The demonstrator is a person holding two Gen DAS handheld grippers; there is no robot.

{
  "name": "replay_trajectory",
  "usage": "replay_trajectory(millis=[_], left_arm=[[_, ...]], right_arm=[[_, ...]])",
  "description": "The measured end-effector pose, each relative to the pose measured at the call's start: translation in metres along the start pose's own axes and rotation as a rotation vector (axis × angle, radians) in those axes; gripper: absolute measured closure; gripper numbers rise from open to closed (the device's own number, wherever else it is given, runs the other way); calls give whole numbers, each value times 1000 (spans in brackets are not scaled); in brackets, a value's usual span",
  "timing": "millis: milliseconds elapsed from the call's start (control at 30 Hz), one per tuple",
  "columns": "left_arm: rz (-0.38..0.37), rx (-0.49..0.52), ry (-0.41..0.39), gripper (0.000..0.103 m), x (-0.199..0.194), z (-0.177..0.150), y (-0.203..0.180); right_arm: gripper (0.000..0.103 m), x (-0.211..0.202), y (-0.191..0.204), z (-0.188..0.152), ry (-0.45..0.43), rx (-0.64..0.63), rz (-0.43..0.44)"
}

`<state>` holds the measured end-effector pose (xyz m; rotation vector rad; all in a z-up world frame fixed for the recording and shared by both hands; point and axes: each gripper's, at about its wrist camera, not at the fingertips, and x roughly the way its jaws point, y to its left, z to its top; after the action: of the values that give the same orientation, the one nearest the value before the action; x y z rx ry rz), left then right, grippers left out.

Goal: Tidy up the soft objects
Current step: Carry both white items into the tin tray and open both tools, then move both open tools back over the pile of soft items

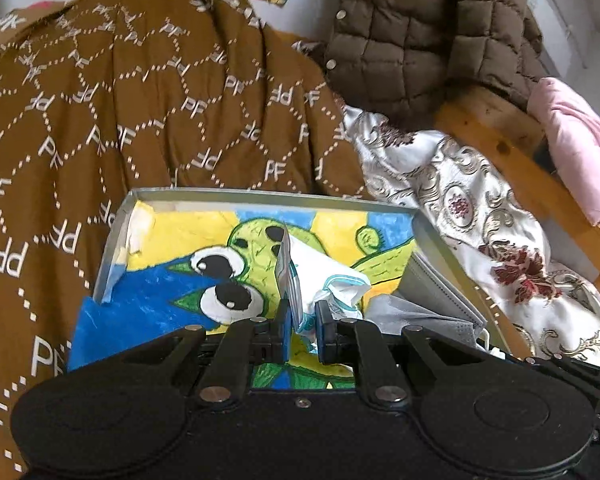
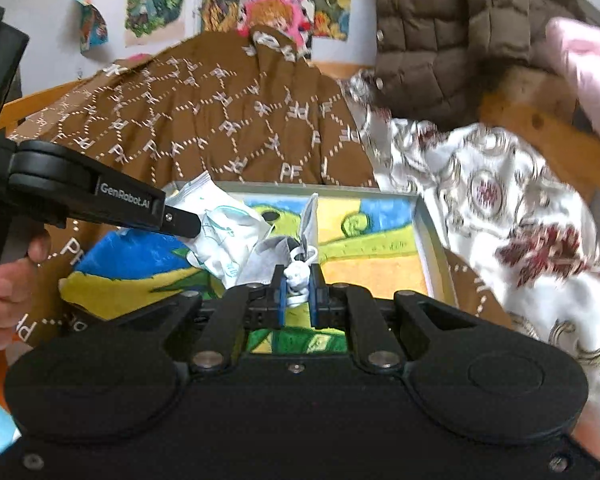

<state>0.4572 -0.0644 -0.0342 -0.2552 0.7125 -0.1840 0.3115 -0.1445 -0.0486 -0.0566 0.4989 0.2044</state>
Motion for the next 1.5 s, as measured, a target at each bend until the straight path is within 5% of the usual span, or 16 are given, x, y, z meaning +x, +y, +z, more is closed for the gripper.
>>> replay_trajectory(millis=[233,267,367,600,767,1000,1200,1500], left_arm=[[70,-47,82,78,12,-4,10],[75,-54,82,68,10,-4,12],[101,-46,51,43,-2,-6,15],[124,2,-70,25,-48,-10,8],[113,44,-201,18,-97,-21,-6],[91,43,-340,9,-172,-46,-16],[99,28,-417,7,-225,-80,-15],[110,18,-463,1,-288,-130,-4]], right_arm=[[93,18,-20,-3,55,35,-21],[89,18,-23,-3,57,38,-23],[79,15,-24,-6,50,41,-39],[52,-24,-23,1,-20,62,-74],[32,-66,-21,13,-114,81,-91],[22,-137,-11,20,-265,116,-143],[1,-195,9,18,-382,125,-152],[1,-266,41,-11,-500,141,-159]])
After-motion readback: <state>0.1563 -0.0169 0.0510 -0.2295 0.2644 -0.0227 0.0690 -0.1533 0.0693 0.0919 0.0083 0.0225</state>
